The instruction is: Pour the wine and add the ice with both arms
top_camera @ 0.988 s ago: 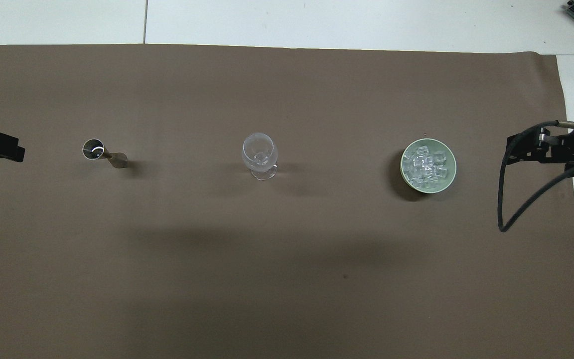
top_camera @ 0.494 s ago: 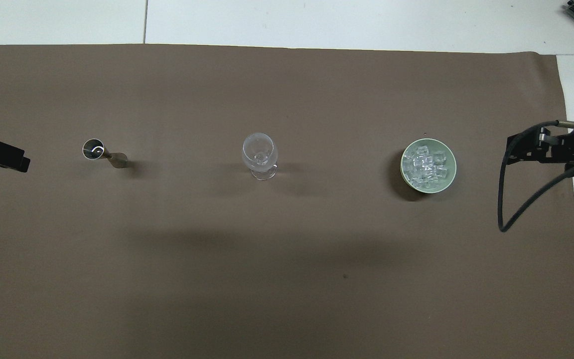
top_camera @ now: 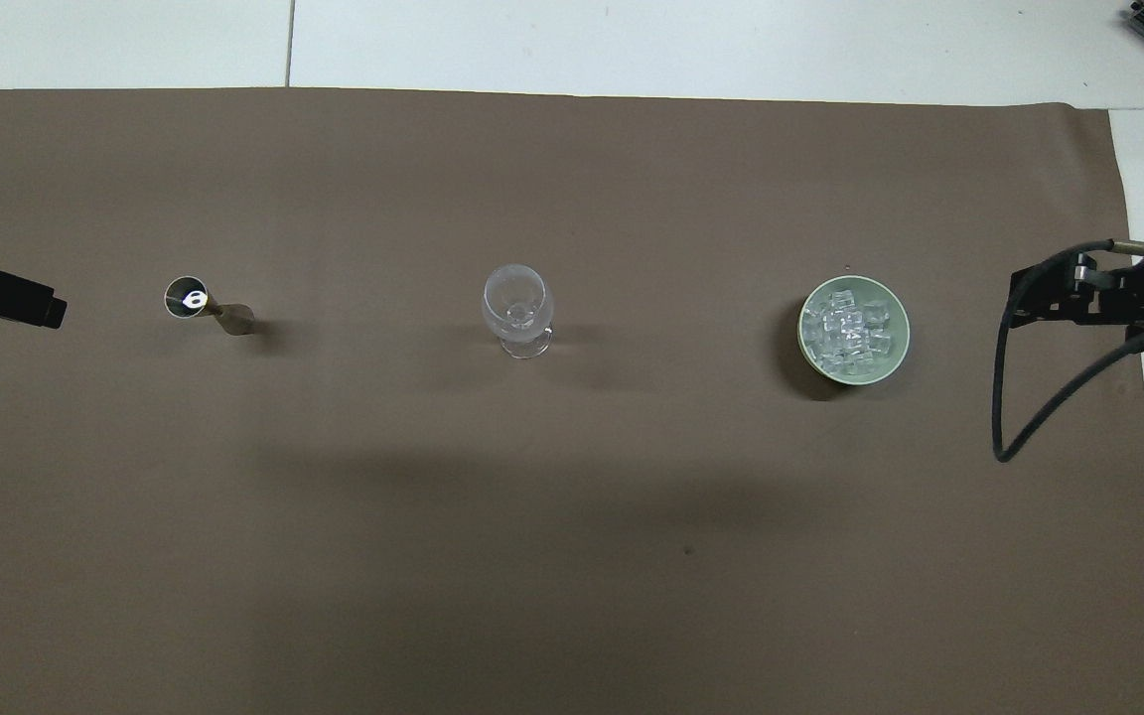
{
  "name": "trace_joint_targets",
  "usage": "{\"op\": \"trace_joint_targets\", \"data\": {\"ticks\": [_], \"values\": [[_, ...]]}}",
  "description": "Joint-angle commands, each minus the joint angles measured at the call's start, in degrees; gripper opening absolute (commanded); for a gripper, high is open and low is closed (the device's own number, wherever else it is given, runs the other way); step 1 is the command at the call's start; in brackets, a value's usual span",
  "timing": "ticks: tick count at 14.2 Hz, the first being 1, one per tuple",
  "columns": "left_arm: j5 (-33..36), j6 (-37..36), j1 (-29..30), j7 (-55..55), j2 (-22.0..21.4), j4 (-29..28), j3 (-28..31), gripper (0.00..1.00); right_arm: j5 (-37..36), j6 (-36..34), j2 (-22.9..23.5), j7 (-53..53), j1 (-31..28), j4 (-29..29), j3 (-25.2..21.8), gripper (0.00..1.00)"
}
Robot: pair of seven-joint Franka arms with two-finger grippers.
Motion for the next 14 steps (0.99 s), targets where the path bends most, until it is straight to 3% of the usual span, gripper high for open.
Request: {"op": "trace_joint_targets", "data": {"ticks": [1, 8, 14], "values": [[2.3, -0.5, -2.2, 0.2, -0.8, 0.5, -0.3, 1.0, 1.4, -0.6, 0.6, -1.6, -0.8, 1.1, 0.1, 1.0], [1.8, -0.2, -1.1, 1.2, -0.5, 0.4, 0.3, 1.0, 1.4, -0.6, 0.6, -1.6, -0.8, 1.1, 0.1, 1.0], [1.0, 0.3, 2.1, 9.5, 0.4, -0.1, 0.4, 1.0, 1.4, -0.6, 0.6, -1.6, -0.8, 1.1, 0.1, 1.0]]}}
